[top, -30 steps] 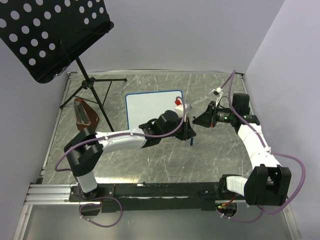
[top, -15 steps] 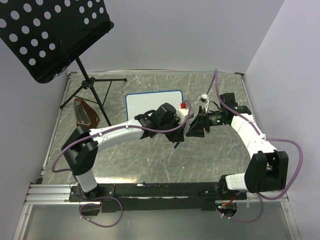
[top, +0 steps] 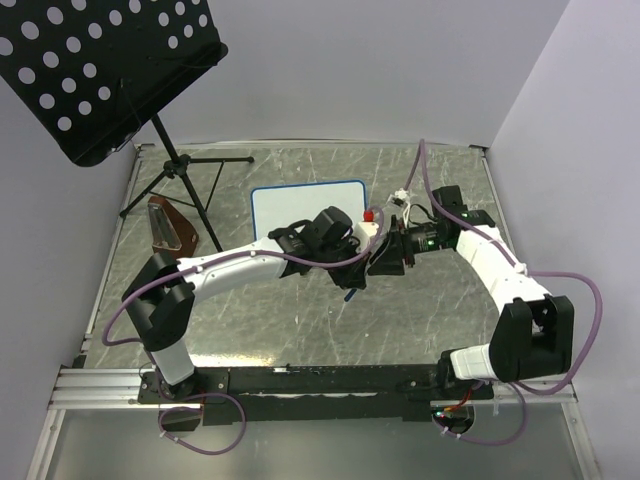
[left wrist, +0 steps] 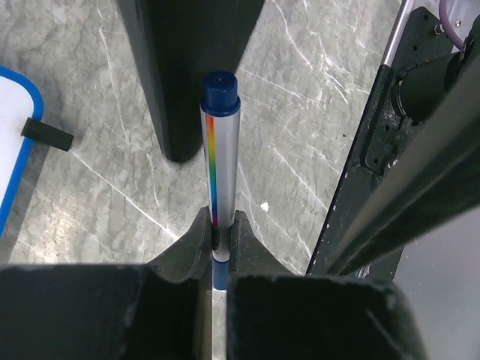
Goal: Write a sentence on the whiteboard
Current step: Pass from the left arm to the right, then open the pen cap from the whiteboard marker.
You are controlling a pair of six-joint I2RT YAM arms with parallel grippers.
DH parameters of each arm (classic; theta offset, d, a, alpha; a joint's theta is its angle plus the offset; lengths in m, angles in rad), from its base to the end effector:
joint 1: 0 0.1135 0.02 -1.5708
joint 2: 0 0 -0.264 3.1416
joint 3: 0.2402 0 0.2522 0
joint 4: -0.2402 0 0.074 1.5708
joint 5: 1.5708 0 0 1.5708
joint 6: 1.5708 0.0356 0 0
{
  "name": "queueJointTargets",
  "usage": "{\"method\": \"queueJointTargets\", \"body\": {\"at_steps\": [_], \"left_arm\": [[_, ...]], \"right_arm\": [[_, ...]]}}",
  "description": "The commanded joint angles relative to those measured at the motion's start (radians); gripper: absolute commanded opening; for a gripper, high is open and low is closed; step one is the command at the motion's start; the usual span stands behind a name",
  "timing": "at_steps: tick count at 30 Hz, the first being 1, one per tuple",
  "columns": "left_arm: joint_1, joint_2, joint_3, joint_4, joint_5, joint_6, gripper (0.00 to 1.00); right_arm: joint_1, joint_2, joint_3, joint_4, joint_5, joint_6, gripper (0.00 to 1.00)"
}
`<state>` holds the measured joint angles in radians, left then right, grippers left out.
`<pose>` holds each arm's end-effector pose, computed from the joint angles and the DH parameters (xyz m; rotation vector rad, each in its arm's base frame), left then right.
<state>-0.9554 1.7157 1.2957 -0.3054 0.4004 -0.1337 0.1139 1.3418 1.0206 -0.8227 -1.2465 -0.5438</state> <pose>0.2116 -0.3233 0.2588 1.1756 2.1423 -0.9895 0.2413 0.0616 0.2725 -0.9960 1.8973 1.3891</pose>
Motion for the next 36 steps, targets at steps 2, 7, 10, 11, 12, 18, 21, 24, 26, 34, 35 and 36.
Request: {"method": "queueJointTargets", "body": {"at_steps": [2, 7, 10, 11, 12, 18, 21, 24, 26, 34, 35, 36], "left_arm": [[-0.003, -0.057, 0.048, 0.006, 0.017, 0.023, 0.01], [-0.003, -0.053, 0.053, 0.003, 0.018, 0.022, 0.01], [-0.003, -0.048, 0.057, 0.002, 0.017, 0.020, 0.01], [-0.003, -0.051, 0.056, 0.003, 0.015, 0.019, 0.01], [-0.002, -0.054, 0.054, 0.008, 0.014, 0.017, 0.01], [0.030, -0.137, -0.018, 0.109, 0.000, -0.088, 0.46], [0.076, -0.279, -0.148, 0.259, -0.014, -0.188, 0.80], [0.141, -0.430, -0.291, 0.414, 0.001, -0.311, 0.87], [0.179, -0.525, -0.395, 0.503, 0.009, -0.349, 0.90], [0.118, -0.584, -0.579, 0.686, -0.042, -0.388, 0.86], [0.092, -0.576, -0.572, 0.675, -0.073, -0.361, 0.86], [0.069, -0.567, -0.563, 0.660, -0.096, -0.313, 0.85]], "right_arm": [[0.015, 0.053, 0.052, -0.042, -0.062, -0.051, 0.59], [0.017, 0.072, 0.064, -0.070, -0.065, -0.068, 0.42], [0.026, 0.079, 0.070, -0.084, -0.060, -0.074, 0.17], [0.026, 0.080, 0.070, -0.085, -0.064, -0.073, 0.00], [0.027, 0.080, 0.075, -0.093, -0.065, -0.077, 0.00], [0.011, 0.034, 0.056, -0.033, -0.071, -0.030, 0.00], [-0.016, 0.013, 0.029, 0.022, -0.093, 0.031, 0.00], [-0.054, -0.018, 0.012, 0.083, -0.132, 0.091, 0.00], [-0.080, -0.033, -0.019, 0.144, -0.166, 0.177, 0.00], [-0.108, -0.084, -0.158, 0.544, -0.211, 0.537, 0.00], [-0.108, -0.087, -0.175, 0.580, -0.206, 0.626, 0.00], [-0.135, -0.086, -0.195, 0.600, -0.188, 0.655, 0.00]]}}
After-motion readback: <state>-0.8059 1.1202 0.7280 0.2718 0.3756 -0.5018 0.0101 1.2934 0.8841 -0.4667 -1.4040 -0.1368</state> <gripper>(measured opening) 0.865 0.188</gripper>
